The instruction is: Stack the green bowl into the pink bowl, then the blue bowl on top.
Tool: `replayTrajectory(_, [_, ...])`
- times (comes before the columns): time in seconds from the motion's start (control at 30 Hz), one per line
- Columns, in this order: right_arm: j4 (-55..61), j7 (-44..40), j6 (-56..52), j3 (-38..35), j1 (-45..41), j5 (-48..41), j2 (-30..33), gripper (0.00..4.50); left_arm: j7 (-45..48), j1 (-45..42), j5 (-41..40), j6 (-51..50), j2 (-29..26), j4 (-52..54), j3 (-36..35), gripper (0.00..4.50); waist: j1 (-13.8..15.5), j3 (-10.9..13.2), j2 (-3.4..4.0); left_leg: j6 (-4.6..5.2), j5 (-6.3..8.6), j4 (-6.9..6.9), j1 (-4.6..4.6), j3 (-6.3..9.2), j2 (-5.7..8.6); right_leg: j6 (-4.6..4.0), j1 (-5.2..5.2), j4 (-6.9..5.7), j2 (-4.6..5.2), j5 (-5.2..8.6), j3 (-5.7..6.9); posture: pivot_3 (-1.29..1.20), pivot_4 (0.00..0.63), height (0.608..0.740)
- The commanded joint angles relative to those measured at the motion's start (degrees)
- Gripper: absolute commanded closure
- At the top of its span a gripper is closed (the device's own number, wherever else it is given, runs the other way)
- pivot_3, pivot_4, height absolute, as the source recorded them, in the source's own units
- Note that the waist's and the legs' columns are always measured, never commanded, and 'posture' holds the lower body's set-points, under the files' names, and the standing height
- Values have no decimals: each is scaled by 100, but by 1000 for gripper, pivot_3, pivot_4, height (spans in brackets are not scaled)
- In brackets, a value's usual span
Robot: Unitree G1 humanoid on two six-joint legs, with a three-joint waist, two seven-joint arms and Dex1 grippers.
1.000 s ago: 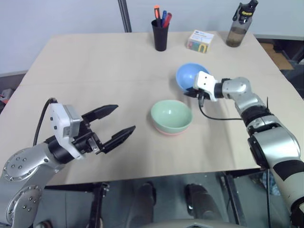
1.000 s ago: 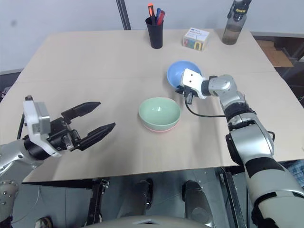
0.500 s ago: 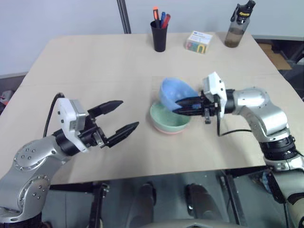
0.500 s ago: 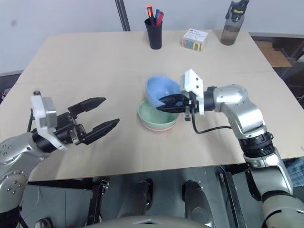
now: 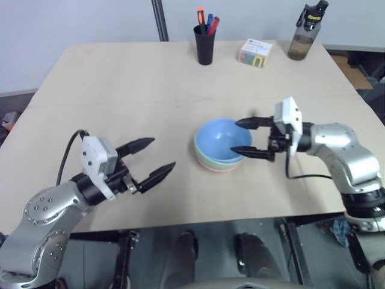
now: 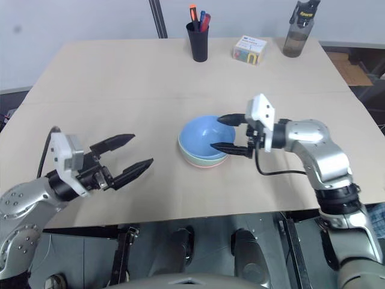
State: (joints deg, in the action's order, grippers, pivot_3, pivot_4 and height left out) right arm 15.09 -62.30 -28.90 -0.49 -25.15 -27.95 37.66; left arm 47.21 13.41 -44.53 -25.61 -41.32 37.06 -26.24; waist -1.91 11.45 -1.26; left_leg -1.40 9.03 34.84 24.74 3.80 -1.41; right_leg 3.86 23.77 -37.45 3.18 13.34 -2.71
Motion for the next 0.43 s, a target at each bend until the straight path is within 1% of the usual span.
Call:
replayTrajectory(0.03, [364,-8,-463,-1211,895,-480,709,568,451,573,-655,-115,-193,207,-1022,0,6,2,4,0,7,0,0,-5,0,-3,-1,8,4,-2,-2,0,150,740])
replayTrajectory(0.07, [435,-34,-468,-1367,1089,-525,852,302,431,623,-579,-44,-192,200,-1084,0,7,4,7,2,9,0,-4,-13,0,-2,-1,11,7,-2,-7,0,150,740])
replayTrajectory(0.13, [609,-226,-503,-1755,1580,-616,1161,93,428,682,-469,26,-204,186,-1184,0,7,2,7,2,9,7,-8,-18,-1,7,-2,8,7,3,-10,0,150,740])
replayTrajectory(0.23, [683,-235,-236,-2163,2035,-570,1312,93,311,709,-86,28,-330,167,-1115,0,-8,-4,-2,2,11,12,-9,-21,-2,7,-5,11,7,3,-12,0,150,740])
replayTrajectory(0.33, [728,-370,-235,-2497,2285,-746,1431,93,507,687,-242,-57,-414,52,-1075,0,-12,-5,-3,2,12,15,-6,-29,-6,7,-4,19,6,3,-15,0,150,740])
replayTrajectory(0.43, [744,-340,-239,-2639,2341,-850,1458,93,629,587,-287,-94,-485,-95,-970,0,-16,-5,-4,6,15,15,-5,-33,-6,8,-4,24,6,3,-19,0,150,740])
